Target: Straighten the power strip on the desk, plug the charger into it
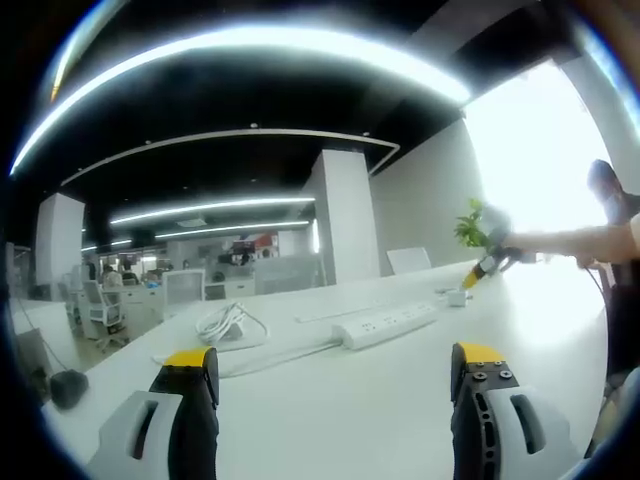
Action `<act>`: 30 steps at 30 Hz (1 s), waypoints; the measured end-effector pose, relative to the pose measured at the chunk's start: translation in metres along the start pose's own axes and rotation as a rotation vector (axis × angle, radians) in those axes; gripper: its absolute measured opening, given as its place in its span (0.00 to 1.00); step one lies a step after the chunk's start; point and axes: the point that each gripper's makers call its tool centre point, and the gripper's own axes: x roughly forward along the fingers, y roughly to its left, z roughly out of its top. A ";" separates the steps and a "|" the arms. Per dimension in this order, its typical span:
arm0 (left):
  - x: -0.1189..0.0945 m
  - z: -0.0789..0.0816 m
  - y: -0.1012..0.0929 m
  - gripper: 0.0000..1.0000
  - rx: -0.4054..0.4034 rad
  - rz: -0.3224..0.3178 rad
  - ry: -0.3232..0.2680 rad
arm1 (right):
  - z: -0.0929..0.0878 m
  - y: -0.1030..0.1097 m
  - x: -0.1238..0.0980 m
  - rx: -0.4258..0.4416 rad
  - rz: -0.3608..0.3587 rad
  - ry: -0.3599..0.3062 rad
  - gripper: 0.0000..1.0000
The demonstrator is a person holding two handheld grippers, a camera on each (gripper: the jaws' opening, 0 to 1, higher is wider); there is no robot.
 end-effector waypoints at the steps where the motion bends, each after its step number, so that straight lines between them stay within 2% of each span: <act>1: 0.000 0.000 0.000 0.99 0.000 -0.001 0.000 | 0.001 -0.001 0.002 0.000 0.001 0.010 0.57; 5: 0.001 0.000 -0.001 0.99 -0.003 -0.002 -0.001 | 0.005 -0.005 0.005 0.002 0.003 0.037 0.53; 13: 0.004 -0.002 -0.004 0.99 -0.005 -0.009 0.003 | -0.006 -0.006 0.005 0.003 0.004 0.094 0.49; 19: 0.005 -0.001 -0.006 0.99 -0.010 -0.013 -0.003 | -0.005 -0.009 0.005 0.007 -0.014 0.119 0.48; 20: 0.005 -0.001 -0.006 0.99 -0.011 -0.014 -0.002 | -0.007 -0.008 0.005 0.007 -0.013 0.138 0.48; 22: 0.006 -0.002 -0.006 0.99 -0.012 -0.015 0.001 | -0.021 -0.008 0.000 0.002 -0.020 0.259 0.49; 23: 0.005 -0.003 -0.006 0.99 -0.012 -0.015 0.002 | -0.023 -0.011 -0.002 -0.032 -0.034 0.295 0.49; 24: 0.005 -0.003 -0.006 0.99 -0.013 -0.016 0.002 | -0.020 -0.013 -0.003 -0.051 -0.047 0.304 0.48; 26: 0.004 -0.003 -0.006 0.99 -0.016 -0.015 0.001 | -0.014 -0.010 -0.003 -0.036 -0.036 0.311 0.46; 30: 0.002 -0.005 -0.006 0.99 -0.023 -0.015 0.003 | -0.015 -0.003 -0.001 -0.055 -0.028 0.375 0.47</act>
